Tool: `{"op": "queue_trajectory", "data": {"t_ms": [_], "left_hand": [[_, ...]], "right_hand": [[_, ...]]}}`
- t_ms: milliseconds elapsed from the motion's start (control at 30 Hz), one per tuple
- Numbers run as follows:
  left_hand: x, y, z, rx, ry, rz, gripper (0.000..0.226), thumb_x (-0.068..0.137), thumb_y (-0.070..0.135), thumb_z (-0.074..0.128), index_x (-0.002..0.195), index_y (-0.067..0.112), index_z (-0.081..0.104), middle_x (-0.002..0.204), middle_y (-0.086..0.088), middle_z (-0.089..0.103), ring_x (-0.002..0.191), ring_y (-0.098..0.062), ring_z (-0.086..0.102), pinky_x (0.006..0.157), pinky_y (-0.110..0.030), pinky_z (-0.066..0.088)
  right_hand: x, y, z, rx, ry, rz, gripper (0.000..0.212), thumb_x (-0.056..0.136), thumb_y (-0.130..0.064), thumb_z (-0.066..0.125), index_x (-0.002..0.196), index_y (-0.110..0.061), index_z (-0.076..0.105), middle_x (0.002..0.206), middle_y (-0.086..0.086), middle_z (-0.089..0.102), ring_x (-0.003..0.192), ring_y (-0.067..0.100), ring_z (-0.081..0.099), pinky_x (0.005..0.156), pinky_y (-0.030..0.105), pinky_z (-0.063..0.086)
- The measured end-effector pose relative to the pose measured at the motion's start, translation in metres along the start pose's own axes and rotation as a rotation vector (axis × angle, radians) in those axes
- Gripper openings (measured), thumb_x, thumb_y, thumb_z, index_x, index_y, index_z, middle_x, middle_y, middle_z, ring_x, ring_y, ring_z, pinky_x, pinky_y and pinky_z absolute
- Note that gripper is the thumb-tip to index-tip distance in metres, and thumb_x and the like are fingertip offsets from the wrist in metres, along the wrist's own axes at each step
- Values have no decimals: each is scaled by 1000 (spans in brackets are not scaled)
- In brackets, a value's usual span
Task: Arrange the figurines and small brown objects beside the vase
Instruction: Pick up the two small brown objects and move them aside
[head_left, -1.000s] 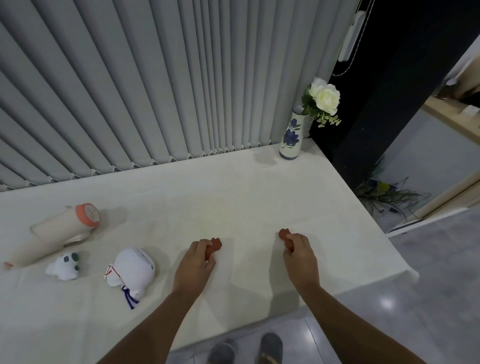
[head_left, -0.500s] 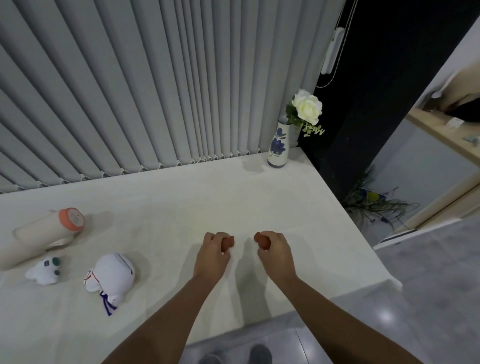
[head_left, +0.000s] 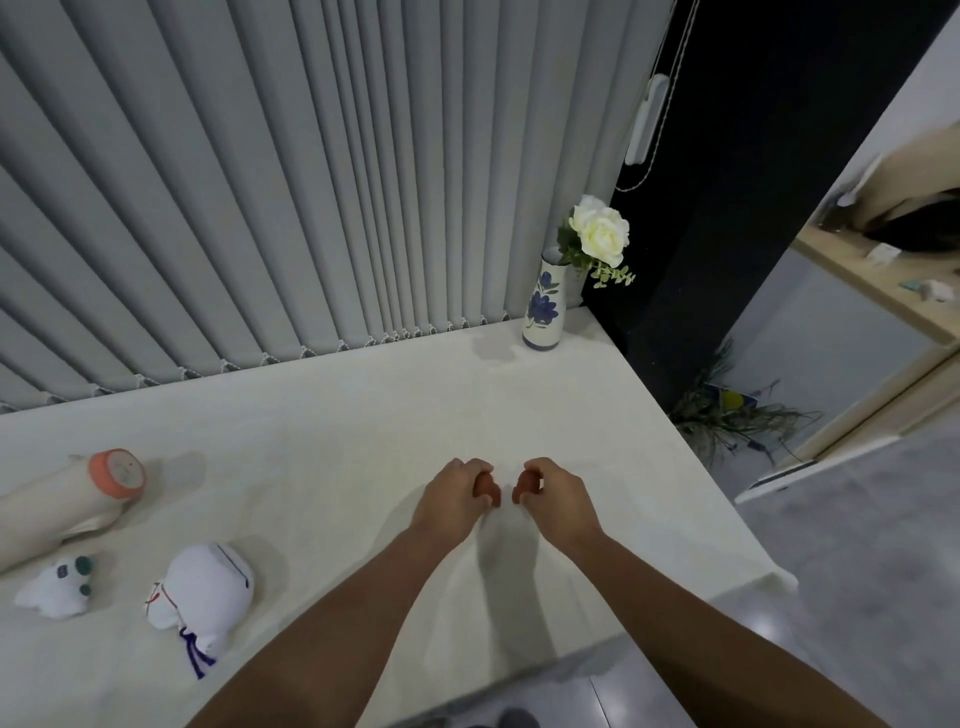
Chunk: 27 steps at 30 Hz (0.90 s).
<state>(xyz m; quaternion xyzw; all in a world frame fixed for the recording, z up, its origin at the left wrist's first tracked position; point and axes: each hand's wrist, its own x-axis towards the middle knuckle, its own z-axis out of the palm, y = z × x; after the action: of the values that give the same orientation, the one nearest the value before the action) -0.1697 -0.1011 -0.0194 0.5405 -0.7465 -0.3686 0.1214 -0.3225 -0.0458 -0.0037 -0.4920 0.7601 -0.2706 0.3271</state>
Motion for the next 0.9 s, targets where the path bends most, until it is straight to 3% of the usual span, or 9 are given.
{"op": "queue_trajectory", "data": {"t_ms": [200,400,600,800,900], "left_hand": [[19,2,5,26,-13,31,42,81,10,53,121,25,56,108,2,66,105,-17,57,93,-31,47],[31,-9,14,-33,-52,31,37,73,6,55,102,27,61,90,0,68,92,-15,61,90,-36,51],[36,-10,14,-64,-90,80,44,77,2,61,118,19,60,94,-2,71,100,-18,58,93,-36,47],[28,-5,14,-88,-108,100,43,80,-5,58,120,10,59,94,-5,73,94,-15,53,81,-14,39],[25,0,15,-103,-75,85,44,78,-6,56,117,13,61,90,-5,71,96,-20,59,92,-30,47]], "right_hand": [[13,-1,-5,-39,-5,20,25,84,0,53,105,-11,62,89,1,73,88,21,65,88,30,50],[11,4,6,-74,-17,-9,21,85,-1,52,100,-11,63,85,1,72,85,21,65,86,31,51],[8,7,10,-57,33,-34,20,85,1,53,100,-7,63,85,2,70,83,22,61,83,33,51],[8,9,12,-38,42,-38,22,82,2,53,100,-7,62,83,4,69,84,26,63,82,38,52],[8,8,10,-43,16,-30,23,82,2,51,99,-8,62,83,3,69,84,25,64,82,39,52]]}}
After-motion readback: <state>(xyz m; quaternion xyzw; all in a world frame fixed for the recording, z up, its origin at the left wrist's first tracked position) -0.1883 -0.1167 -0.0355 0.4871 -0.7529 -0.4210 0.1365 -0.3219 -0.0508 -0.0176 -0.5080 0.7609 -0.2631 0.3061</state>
